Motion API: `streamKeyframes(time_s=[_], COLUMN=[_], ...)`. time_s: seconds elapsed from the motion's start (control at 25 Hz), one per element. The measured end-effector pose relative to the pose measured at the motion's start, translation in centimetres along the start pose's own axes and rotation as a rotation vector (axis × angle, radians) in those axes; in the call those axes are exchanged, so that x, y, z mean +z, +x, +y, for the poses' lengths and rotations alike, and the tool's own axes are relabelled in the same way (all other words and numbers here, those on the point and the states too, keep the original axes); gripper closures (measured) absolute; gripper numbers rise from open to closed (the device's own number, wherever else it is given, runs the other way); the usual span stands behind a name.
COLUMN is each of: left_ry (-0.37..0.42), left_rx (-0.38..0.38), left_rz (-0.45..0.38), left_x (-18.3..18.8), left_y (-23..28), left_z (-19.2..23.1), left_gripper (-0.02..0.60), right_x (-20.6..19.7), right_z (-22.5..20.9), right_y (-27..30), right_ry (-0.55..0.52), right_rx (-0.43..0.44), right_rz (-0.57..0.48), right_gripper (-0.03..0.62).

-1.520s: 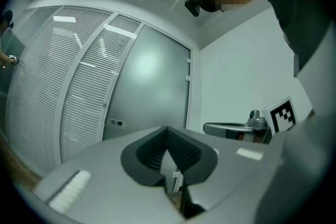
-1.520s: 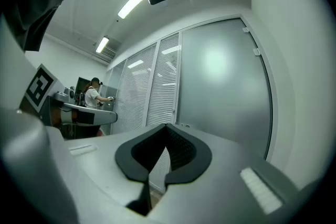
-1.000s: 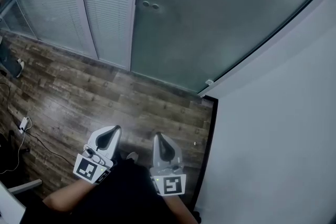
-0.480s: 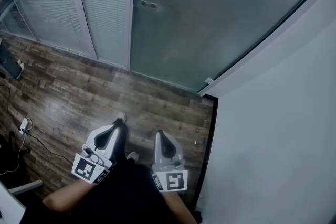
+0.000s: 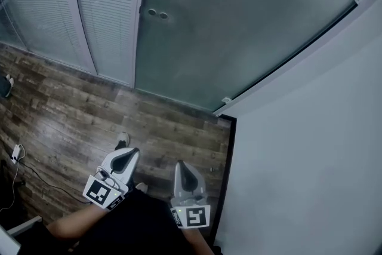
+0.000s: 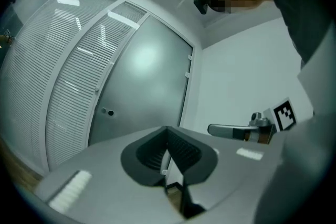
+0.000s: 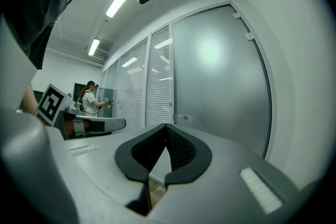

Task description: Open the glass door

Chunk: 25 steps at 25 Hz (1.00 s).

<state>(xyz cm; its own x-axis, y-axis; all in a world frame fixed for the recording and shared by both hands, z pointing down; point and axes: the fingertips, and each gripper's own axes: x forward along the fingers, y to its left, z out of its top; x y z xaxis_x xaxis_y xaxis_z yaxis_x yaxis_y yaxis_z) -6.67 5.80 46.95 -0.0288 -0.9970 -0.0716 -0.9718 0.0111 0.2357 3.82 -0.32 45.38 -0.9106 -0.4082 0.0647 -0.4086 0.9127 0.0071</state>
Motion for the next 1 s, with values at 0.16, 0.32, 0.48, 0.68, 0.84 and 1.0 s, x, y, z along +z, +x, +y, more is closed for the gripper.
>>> streamKeyframes(time_s=[0.16,0.32,0.48,0.68,0.84,1.0], left_ry=[-0.012,-0.037,-0.024,0.03,0.023,0.033], left_rx=[0.017,0.054,0.072,0.091,0.08,0.053], left_rz=[0.022,0.029,0.016,-0.025,-0.011,-0.038], left_x=[-0.3,0.8,3.4,6.3,6.8,7.3], left_y=[2.8,5.9,8.9,12.3,14.7,16.9], left_z=[3.0,7.7,12.7,18.4,22.1,24.1], left_gripper=[0.581,0.581,0.581,0.581,0.581,0.581], right_x=[0.2,0.9,1.7,2.4,3.4,3.5], right_z=[-1.1,-2.2,-3.6,-4.0,-4.7,-4.8], right_y=[3.8,9.9,16.4,23.9,28.1,31.8], right_ry=[0.003,0.006,-0.003,-0.003,-0.035,-0.038], right_rx=[-0.003,0.007,-0.001,0.008,-0.036,-0.024], right_rz=[0.01,0.033,0.062,0.055,0.033,0.039], right_gripper=[0.592,0.592,0.592,0.592,0.592,0.591])
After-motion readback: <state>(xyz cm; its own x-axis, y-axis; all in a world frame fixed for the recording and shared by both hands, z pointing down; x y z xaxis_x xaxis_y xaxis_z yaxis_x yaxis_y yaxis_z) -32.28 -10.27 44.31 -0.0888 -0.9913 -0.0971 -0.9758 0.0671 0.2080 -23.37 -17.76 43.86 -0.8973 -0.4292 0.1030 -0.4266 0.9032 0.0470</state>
